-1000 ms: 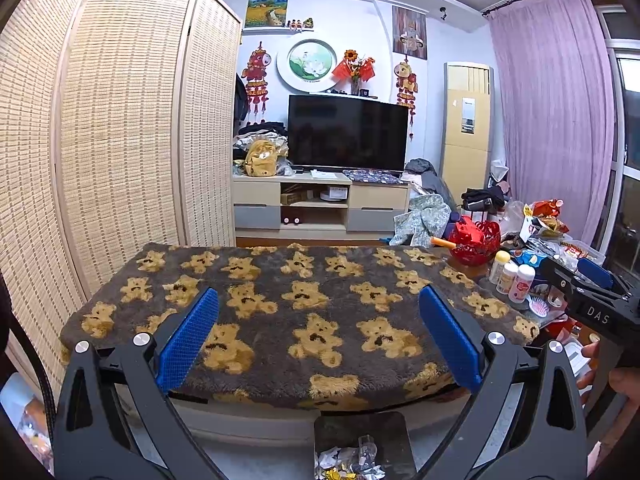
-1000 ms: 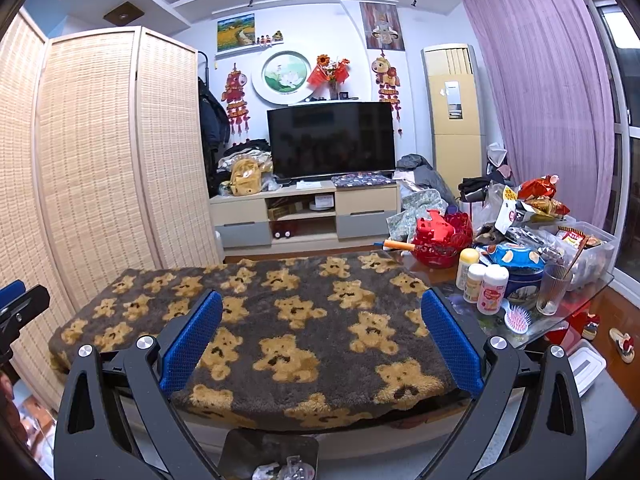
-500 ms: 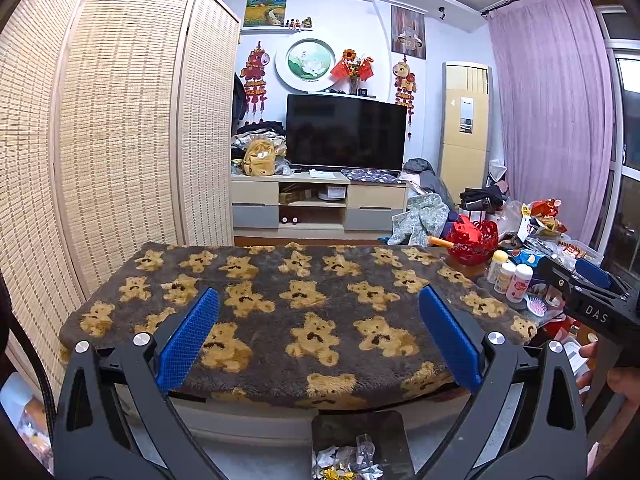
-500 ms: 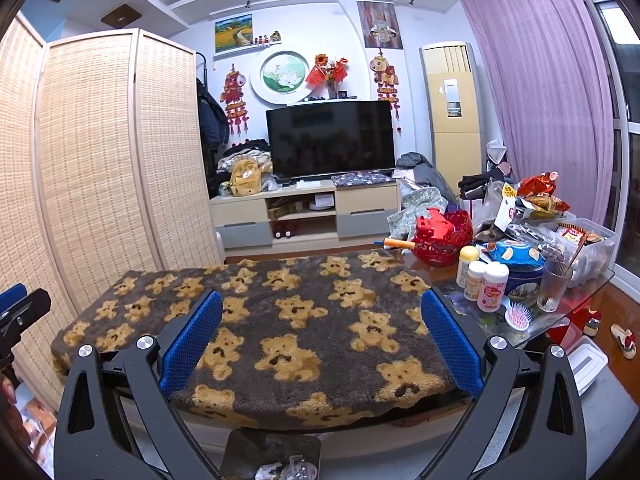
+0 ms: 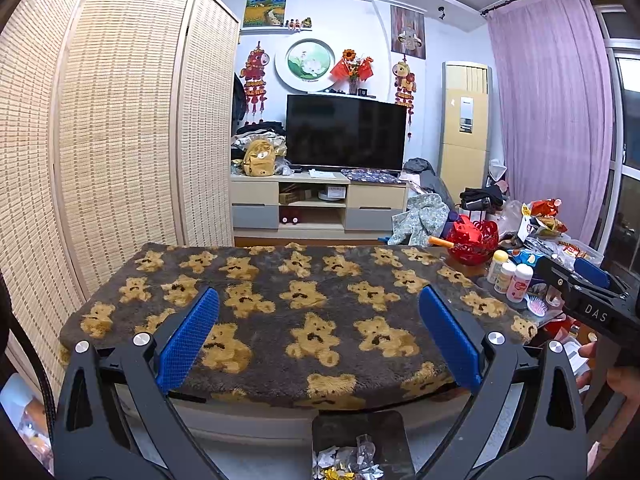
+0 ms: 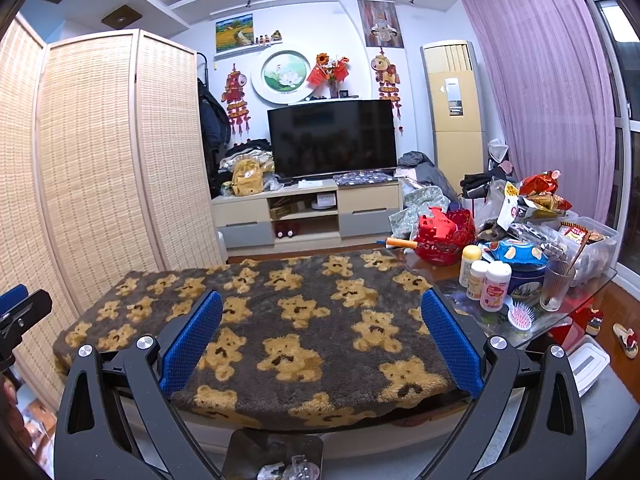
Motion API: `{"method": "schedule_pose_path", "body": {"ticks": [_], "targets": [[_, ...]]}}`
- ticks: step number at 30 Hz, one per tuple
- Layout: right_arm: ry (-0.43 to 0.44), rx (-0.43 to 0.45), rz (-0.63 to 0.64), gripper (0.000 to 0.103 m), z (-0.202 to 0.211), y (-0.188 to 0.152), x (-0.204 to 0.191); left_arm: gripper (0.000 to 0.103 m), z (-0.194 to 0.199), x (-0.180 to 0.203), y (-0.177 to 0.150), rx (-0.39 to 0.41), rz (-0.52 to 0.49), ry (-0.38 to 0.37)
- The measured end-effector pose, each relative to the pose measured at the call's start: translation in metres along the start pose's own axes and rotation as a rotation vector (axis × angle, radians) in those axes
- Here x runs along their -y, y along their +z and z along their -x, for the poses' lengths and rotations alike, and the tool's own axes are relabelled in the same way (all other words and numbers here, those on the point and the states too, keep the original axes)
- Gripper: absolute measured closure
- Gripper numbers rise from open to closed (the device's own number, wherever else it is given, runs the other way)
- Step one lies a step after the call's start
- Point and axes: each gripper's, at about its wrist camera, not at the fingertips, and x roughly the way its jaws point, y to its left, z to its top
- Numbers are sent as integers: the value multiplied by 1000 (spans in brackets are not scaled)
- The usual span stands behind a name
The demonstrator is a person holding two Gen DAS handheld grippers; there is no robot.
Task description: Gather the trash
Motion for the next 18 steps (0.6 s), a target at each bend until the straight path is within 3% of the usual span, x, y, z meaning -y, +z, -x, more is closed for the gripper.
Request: {"method": "schedule_pose_path", "body": {"ticks": [18], "targets": [[-1, -1, -3, 3, 0, 0, -1, 8, -1, -3, 2, -2, 1, 0]]}}
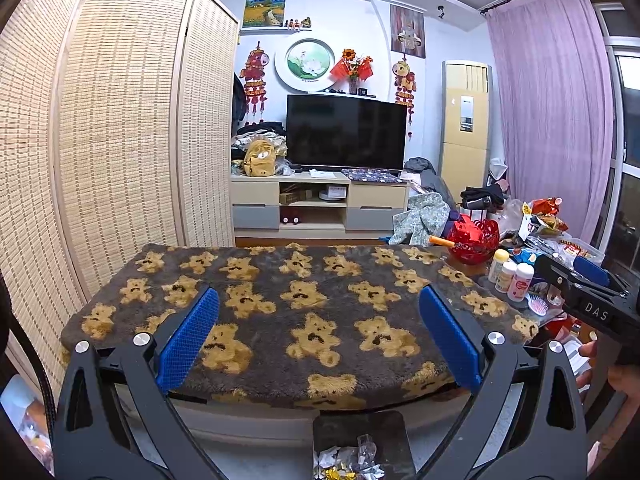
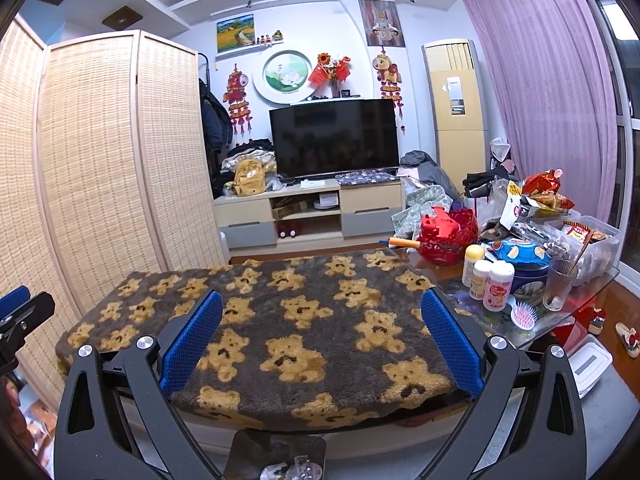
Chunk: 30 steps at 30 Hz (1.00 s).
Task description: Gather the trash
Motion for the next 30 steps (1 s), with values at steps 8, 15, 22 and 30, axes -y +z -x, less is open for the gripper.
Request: {"method": "schedule_pose_path", "body": {"ticks": [8, 15, 22, 30], "targets": [[-1, 0, 0, 3, 1, 1, -4, 8, -1, -2, 0, 1, 1, 1], [-3, 0, -2, 3, 1, 0, -2, 8, -1, -3, 0, 0, 3, 0], [-3, 2, -3, 3, 1, 1, -1, 8, -1, -4, 0, 2, 3, 0], [-2, 2, -4, 3, 1, 1, -1, 8, -1, -4, 0, -1, 6, -2]]}}
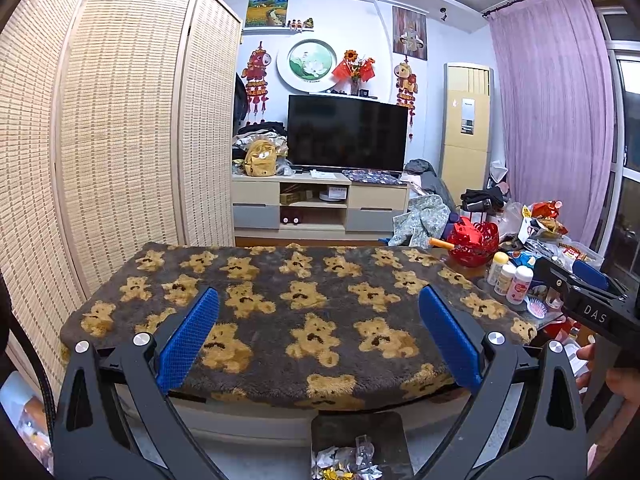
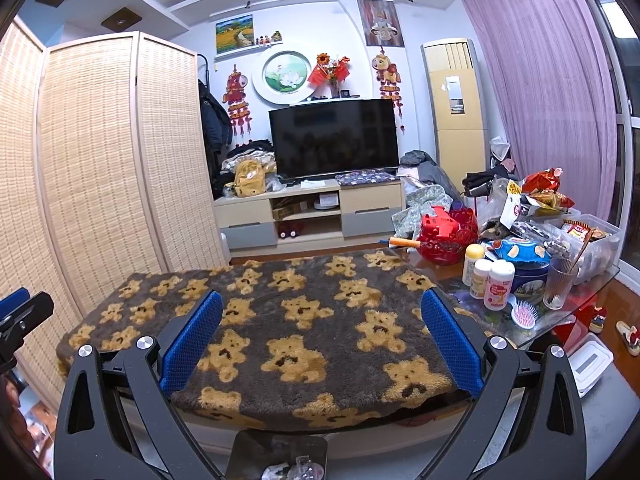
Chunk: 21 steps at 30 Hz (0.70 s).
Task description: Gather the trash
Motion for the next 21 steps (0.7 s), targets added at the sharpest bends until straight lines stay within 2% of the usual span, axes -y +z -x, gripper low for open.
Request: {"method": "schedule_pose_path", "body": {"ticks": [21], "targets": [[-6, -11, 2, 3, -2, 0, -13, 8, -1, 7, -1, -25, -2, 7]]}}
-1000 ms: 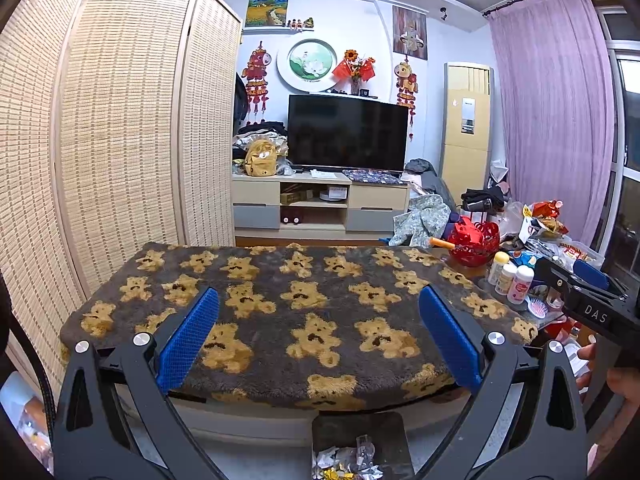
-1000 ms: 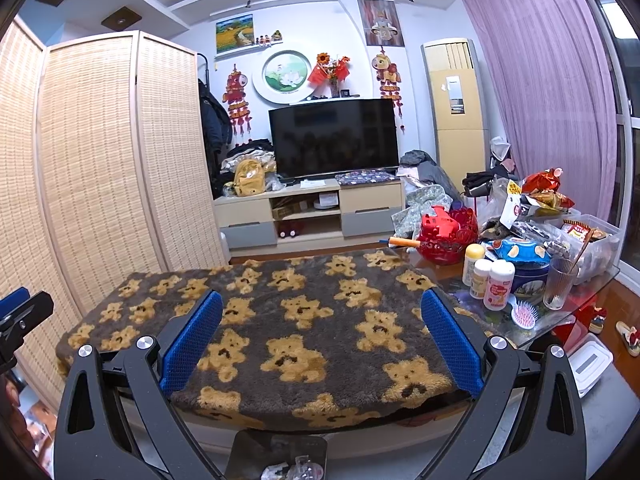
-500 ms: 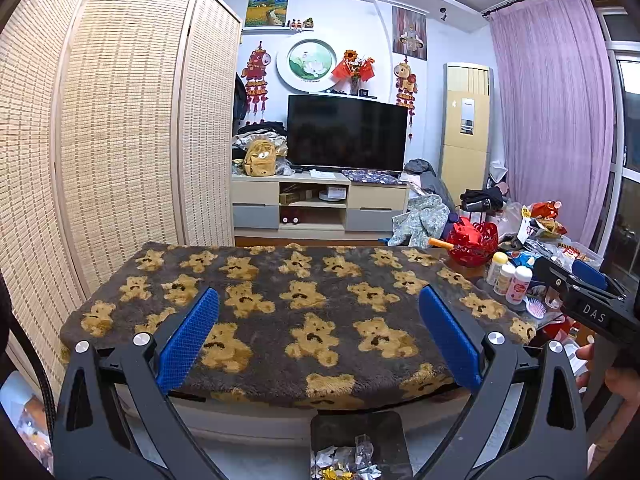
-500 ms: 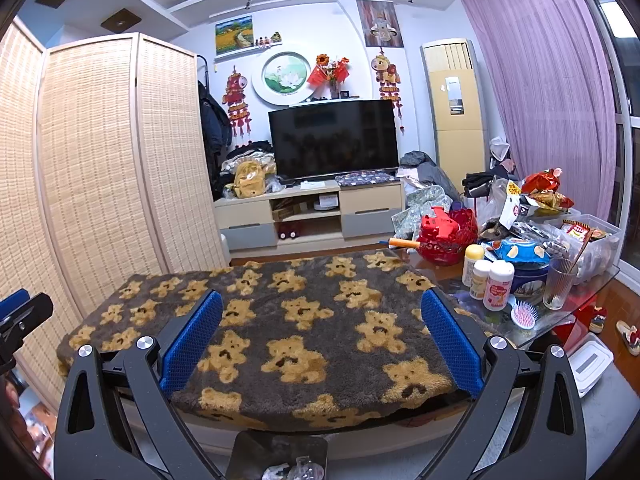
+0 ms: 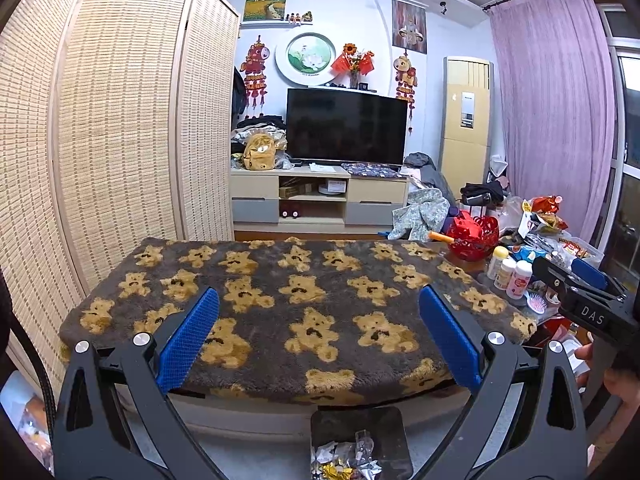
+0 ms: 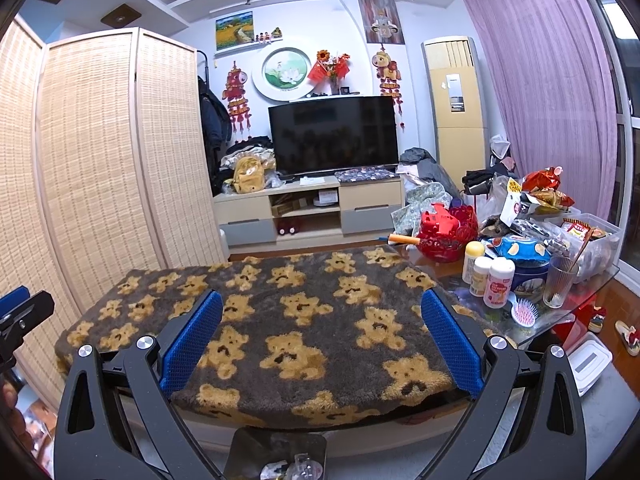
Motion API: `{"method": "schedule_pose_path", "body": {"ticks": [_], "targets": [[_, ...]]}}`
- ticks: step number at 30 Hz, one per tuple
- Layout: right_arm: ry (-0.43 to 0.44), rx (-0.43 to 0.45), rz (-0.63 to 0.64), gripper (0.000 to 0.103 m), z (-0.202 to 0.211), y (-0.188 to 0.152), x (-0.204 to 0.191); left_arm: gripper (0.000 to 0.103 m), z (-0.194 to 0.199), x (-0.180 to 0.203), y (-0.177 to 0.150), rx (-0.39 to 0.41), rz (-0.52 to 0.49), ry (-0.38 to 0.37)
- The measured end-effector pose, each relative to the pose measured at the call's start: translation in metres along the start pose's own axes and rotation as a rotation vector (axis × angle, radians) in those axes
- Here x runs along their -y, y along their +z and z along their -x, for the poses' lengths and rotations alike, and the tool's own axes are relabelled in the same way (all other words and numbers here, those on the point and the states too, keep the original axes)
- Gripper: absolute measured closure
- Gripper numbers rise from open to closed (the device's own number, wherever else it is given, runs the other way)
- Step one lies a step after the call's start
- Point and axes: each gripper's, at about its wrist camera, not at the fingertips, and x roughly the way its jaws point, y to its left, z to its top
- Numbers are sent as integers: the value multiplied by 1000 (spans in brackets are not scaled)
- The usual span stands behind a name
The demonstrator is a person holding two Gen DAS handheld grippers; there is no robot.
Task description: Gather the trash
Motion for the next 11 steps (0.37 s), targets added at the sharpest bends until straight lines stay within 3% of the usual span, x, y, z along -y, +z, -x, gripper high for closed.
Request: {"method": "schedule_pose_path", "body": {"ticks": [11], "targets": [[0, -9, -6, 3, -1, -4, -2, 8, -6, -2, -1, -28, -3, 6]]}}
